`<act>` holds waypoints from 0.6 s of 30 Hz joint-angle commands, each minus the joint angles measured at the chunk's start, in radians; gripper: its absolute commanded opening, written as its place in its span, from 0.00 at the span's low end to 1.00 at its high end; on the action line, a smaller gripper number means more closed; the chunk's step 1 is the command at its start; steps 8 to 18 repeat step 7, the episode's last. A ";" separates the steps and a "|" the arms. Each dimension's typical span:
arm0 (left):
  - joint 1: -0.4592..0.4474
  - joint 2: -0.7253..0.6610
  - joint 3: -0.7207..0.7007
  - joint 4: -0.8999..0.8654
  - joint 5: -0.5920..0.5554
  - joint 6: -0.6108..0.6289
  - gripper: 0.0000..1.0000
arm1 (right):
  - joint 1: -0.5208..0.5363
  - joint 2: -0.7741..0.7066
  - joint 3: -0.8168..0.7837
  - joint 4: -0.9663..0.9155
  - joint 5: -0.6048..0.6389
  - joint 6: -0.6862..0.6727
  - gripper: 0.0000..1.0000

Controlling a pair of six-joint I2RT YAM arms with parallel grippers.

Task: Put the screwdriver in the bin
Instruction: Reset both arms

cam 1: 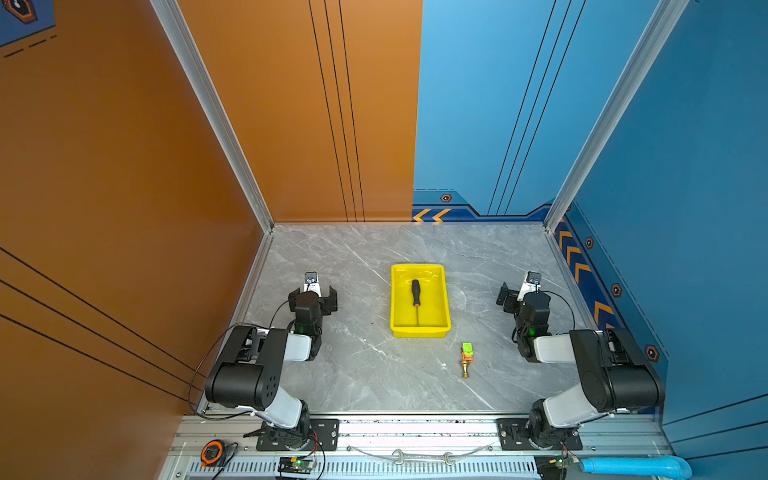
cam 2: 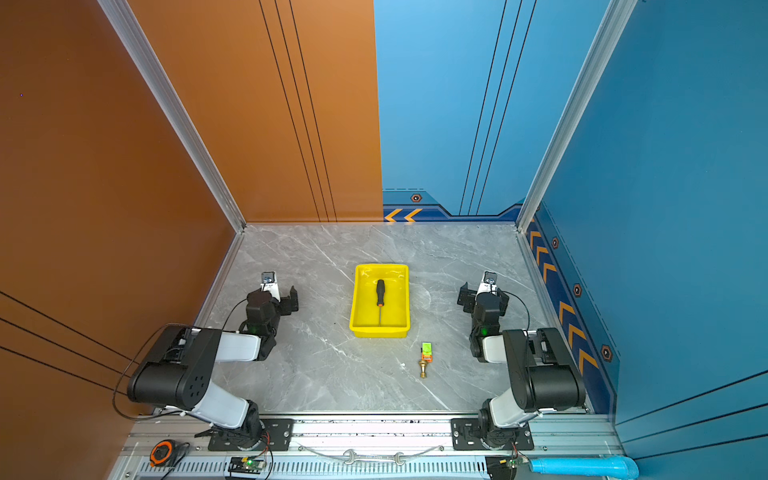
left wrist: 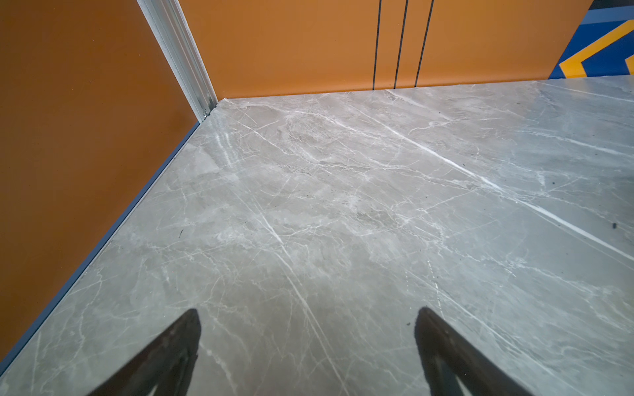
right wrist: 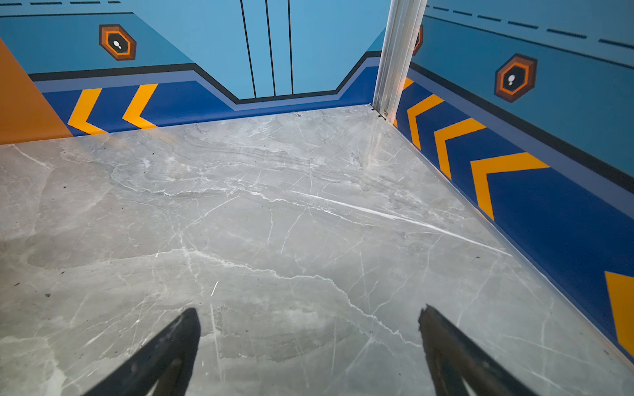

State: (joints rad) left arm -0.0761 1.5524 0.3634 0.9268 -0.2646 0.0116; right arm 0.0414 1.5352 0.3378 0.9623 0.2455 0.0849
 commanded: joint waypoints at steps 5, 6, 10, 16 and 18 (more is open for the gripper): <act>0.016 0.013 0.012 0.012 0.042 0.008 0.98 | 0.008 0.012 0.018 -0.021 0.030 0.004 1.00; 0.016 0.013 0.011 0.012 0.043 0.008 0.98 | 0.009 0.011 0.018 -0.020 0.031 0.003 1.00; 0.015 0.012 0.009 0.013 0.045 0.010 0.98 | 0.009 0.011 0.017 -0.020 0.031 0.003 1.00; 0.015 0.012 0.009 0.013 0.045 0.010 0.98 | 0.009 0.011 0.017 -0.020 0.031 0.003 1.00; 0.015 0.012 0.009 0.013 0.045 0.010 0.98 | 0.009 0.011 0.017 -0.020 0.031 0.003 1.00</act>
